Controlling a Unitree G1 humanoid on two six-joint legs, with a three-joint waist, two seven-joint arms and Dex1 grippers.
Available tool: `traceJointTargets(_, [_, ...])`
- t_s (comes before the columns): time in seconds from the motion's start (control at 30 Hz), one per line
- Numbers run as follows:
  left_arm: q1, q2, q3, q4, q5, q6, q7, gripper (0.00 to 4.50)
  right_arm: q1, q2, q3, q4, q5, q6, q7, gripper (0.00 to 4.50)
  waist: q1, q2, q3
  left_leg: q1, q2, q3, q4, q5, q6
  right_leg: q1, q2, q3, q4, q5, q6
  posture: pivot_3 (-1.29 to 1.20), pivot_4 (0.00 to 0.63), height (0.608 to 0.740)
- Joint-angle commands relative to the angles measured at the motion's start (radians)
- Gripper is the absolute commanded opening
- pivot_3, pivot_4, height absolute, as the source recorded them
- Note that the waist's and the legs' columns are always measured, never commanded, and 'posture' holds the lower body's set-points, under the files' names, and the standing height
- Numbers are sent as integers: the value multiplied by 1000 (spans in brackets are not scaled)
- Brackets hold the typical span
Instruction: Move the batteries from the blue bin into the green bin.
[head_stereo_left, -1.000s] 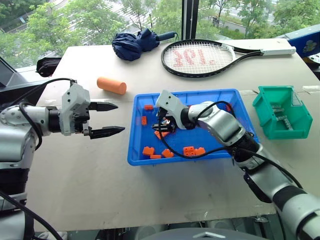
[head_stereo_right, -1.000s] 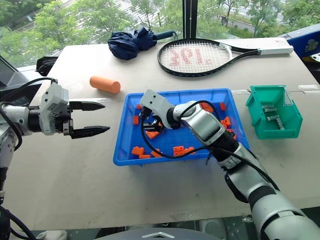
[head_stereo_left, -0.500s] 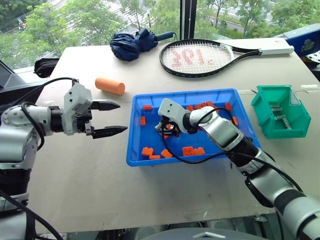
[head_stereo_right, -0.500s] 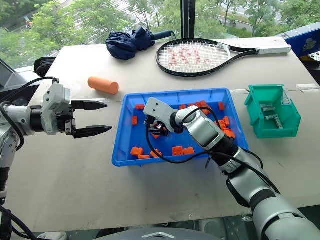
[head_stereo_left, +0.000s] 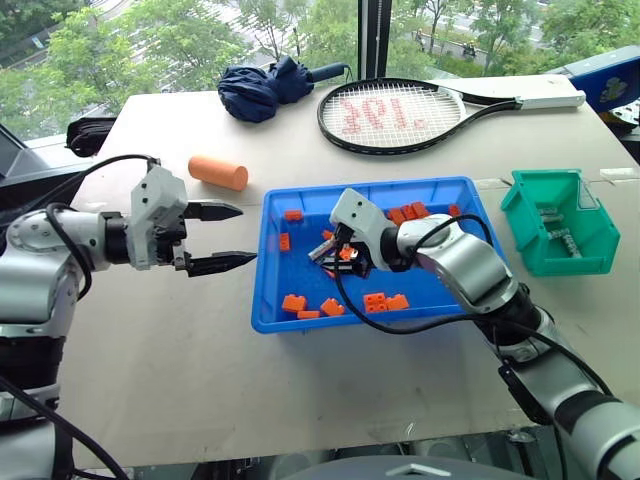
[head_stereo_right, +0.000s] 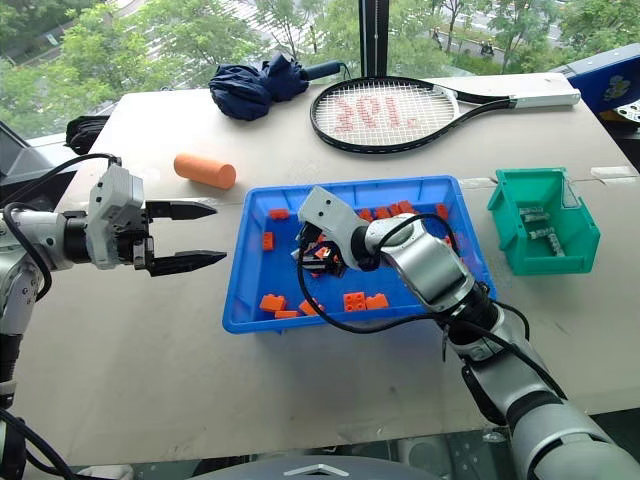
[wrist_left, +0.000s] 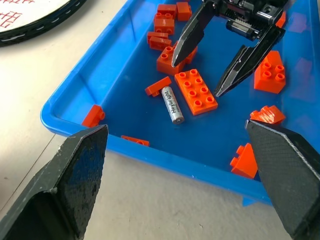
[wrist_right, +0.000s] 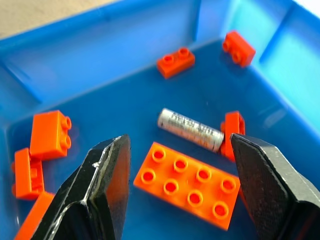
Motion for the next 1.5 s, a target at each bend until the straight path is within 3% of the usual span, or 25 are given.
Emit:
traceJointTargets(0.03, [-24, 2, 0, -13, 1, -5, -3, 4500, 16, 11, 8, -4, 8, 32, -20, 3145, 0, 0, 0, 0, 0, 0, 0, 0, 0, 0, 0, 0, 0, 0, 0, 0, 150, 740])
traceJointTargets(0.43, [-34, 8, -6, -12, 0, -2, -5, 4500, 28, -11, 66, 30, -20, 4, -34, 3145, -1, 0, -1, 0, 0, 0, 0, 0, 0, 0, 0, 0, 0, 0, 0, 0, 150, 740])
traceJointTargets(0.53, [-35, 10, -8, -11, 1, -2, -6, 4500, 27, -18, 78, 23, -31, 3, -39, 2341, -1, 0, -1, 0, 0, 0, 0, 0, 0, 0, 0, 0, 0, 0, 0, 0, 150, 740])
traceJointTargets(0.67, [-40, 9, -13, -8, 1, -2, -6, 4500, 28, -24, 81, 21, -39, 5, -44, 600, 0, -1, -1, 0, 0, 0, 0, 0, 0, 0, 0, 0, 0, 0, 0, 0, 150, 740])
traceJointTargets(0.73, [-42, 8, -16, -6, 2, -3, -6, 4500, 28, -27, 77, 15, -37, 9, -43, 74, 0, -1, -2, 0, 0, 0, 0, 0, 0, 0, 0, 0, 0, 0, 0, 0, 150, 740])
traceJointTargets(0.97, [-48, 4, -23, 1, 5, -7, -7, 4500, 52, -84, 55, -69, -18, 51, -28, 74, 5, -1, -2, 0, 0, 0, 0, 0, 0, 0, 0, 0, 0, 0, 0, 0, 150, 740])
traceJointTargets(1.17, [-51, -1, -29, 2, 10, -12, -4, 4500, 123, -246, 50, -187, 17, 98, 32, 74, 19, -1, -2, 0, 0, 0, 1, 0, 0, 0, 0, 0, 0, 0, 0, 0, 150, 740])
traceJointTargets(1.3, [-48, 3, -22, 3, 11, -11, -8, 4500, 134, -370, -33, -281, 70, 150, 79, 74, 28, -2, -2, 0, 0, 0, 1, 0, 0, 1, 0, 0, 0, 0, 0, 0, 150, 740])
traceJointTargets(1.43, [-46, 4, -19, 8, 13, -13, -10, 4500, 58, -327, -124, -296, 118, 193, 54, 74, 24, -2, -2, 0, 0, 0, 1, 0, 0, 2, 0, 0, 0, 0, 0, 0, 150, 740])
traceJointTargets(1.5, [-45, 4, -18, 9, 15, -13, -10, 4500, -7, -221, -166, -259, 126, 183, -1, 74, 14, -2, -2, 0, 1, 1, 0, 0, 0, 0, 0, 1, 0, 0, -1, 0, 150, 740])
